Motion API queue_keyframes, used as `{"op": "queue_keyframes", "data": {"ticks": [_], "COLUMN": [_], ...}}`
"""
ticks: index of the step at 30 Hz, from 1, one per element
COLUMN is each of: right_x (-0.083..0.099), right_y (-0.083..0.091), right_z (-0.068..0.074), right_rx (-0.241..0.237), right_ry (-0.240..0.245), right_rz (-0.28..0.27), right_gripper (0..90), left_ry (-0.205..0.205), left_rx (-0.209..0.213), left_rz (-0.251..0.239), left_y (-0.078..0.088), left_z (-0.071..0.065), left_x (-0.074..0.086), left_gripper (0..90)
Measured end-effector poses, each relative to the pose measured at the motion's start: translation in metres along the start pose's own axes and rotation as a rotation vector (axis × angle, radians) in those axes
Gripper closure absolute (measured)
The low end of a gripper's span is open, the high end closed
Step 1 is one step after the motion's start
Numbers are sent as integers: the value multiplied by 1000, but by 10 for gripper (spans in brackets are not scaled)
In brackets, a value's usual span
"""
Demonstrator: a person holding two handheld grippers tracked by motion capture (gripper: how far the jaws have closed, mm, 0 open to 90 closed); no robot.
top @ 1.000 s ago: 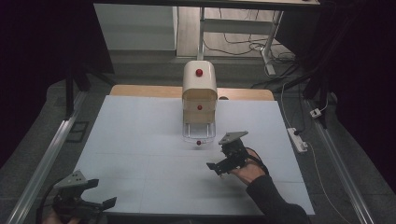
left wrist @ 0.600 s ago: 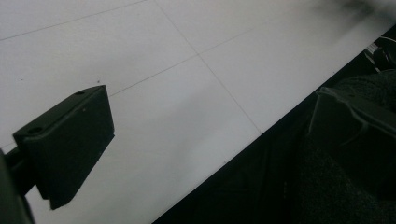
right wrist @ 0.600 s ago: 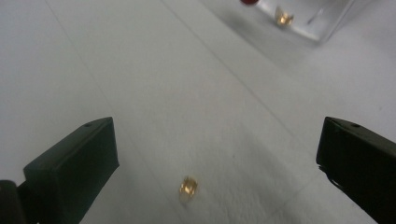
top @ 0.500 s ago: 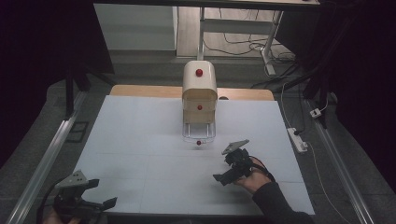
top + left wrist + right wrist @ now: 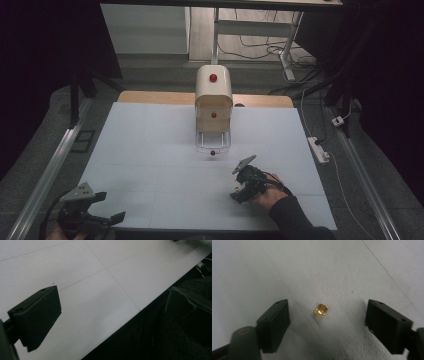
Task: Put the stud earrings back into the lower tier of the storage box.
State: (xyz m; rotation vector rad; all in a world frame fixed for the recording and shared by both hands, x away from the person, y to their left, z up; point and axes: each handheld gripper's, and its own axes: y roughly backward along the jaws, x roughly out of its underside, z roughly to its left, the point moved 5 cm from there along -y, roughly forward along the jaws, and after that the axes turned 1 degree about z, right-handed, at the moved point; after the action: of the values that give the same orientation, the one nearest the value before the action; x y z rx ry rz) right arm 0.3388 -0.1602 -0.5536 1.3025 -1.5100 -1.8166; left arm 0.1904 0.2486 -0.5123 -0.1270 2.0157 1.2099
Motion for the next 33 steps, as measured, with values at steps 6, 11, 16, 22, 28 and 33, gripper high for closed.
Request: {"op": "queue_keyframes", "data": {"ticks": [6,11,16,22,28,33], "right_x": [-2,-3,-3,-4,-10,-14], "right_y": [5,6,6,8,17,22], "right_z": [4,5,1,0,3,3], "right_rx": [-24,-36,-57,-86,-86,-89], "right_ry": [20,23,12,-8,0,-7], "right_rz": [11,20,27,11,-48,-87], "right_gripper": [617,822,824,823,823,823], "left_ry": [-3,-3,3,7,7,9], "left_rx": [-4,-4,0,0,1,1], "left_rz": [5,6,3,1,1,1], "left_y": [0,0,0,0,0,0], "left_z": [0,0,0,1,1,1], "left_x": [0,0,0,0,0,0], "left_gripper": [5,8,9,10,10,11]}}
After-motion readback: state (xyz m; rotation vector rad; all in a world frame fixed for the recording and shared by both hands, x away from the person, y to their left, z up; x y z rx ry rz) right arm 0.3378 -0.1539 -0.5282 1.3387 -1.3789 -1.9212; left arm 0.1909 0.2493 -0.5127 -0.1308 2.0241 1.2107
